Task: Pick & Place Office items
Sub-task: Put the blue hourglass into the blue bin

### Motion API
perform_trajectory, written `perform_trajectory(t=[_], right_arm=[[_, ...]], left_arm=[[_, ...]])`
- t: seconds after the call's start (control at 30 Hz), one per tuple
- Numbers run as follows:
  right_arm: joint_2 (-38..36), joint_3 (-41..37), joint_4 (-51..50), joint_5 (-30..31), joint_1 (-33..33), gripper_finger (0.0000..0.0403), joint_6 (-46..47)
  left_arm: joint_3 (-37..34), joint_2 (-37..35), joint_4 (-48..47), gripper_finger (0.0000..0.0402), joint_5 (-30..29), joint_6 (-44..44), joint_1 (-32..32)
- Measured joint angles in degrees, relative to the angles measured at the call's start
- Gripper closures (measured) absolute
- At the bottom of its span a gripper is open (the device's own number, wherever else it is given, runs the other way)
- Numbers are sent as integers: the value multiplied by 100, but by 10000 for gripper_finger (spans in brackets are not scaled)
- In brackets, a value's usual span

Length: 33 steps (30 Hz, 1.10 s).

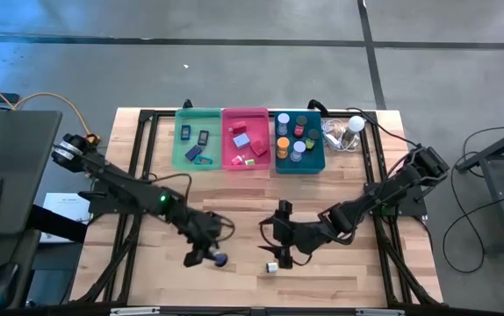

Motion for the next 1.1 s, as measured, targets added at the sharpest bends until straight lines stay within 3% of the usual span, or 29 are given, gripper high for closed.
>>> perform_trajectory(t=[0.17, 0.67, 1.1], right_arm=[[0, 0, 370, 211, 255, 104, -760], [-1, 0, 1289, 3109, 960, 104, -3213], [-2, 0, 1295, 3301, 977, 104, -4182]], left_arm=[[0, 2, 724, 224, 399, 703, 587], [0, 4, 3248, 221, 1915, 1900, 1778], [0, 5, 3698, 247, 2255, 2137, 2672]])
